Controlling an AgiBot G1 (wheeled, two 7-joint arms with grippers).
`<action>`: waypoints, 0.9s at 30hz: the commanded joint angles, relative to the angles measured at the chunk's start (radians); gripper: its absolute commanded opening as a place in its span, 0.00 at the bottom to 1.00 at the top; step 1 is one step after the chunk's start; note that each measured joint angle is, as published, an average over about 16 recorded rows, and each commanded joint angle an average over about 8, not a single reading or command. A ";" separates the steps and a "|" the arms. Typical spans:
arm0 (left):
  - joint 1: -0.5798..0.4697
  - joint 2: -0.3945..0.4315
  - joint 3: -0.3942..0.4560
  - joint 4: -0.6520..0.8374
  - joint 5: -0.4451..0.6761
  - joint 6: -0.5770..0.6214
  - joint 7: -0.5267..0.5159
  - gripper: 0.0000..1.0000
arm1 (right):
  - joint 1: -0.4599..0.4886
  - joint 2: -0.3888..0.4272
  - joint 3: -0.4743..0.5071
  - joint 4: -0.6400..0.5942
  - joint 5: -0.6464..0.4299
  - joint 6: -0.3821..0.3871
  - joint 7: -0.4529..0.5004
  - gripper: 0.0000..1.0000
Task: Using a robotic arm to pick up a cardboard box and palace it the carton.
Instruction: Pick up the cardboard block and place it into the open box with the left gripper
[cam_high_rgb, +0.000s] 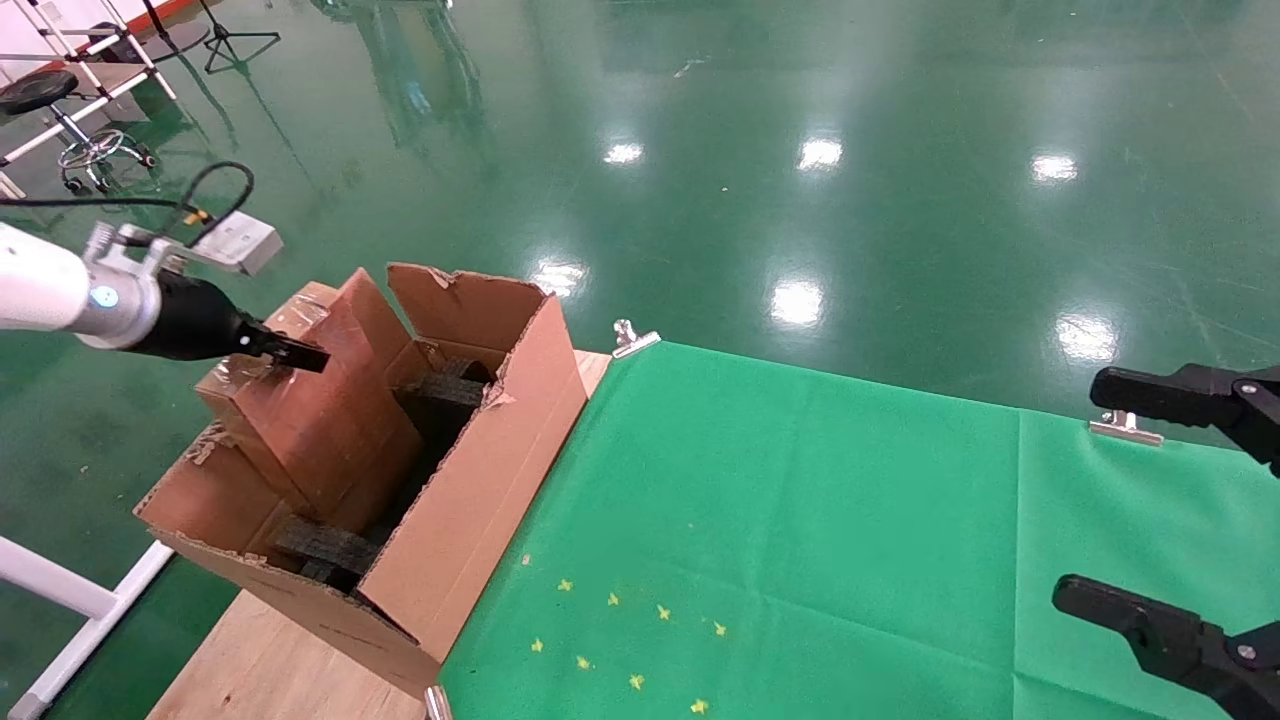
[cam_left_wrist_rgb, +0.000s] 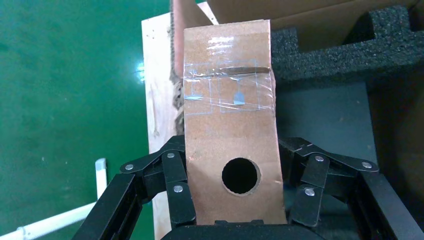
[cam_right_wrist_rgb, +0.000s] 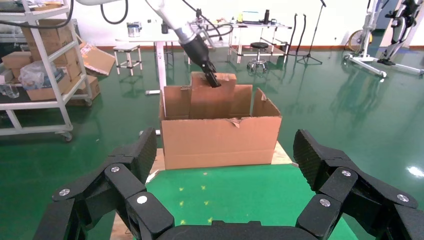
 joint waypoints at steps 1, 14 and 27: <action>0.017 0.011 -0.006 0.014 -0.009 -0.024 0.011 0.00 | 0.000 0.000 0.000 0.000 0.000 0.000 0.000 1.00; 0.121 0.074 -0.013 0.102 -0.025 -0.139 0.055 0.00 | 0.000 0.000 0.000 0.000 0.000 0.000 0.000 1.00; 0.222 0.125 -0.017 0.159 -0.030 -0.226 0.048 0.00 | 0.000 0.000 0.000 0.000 0.000 0.000 0.000 1.00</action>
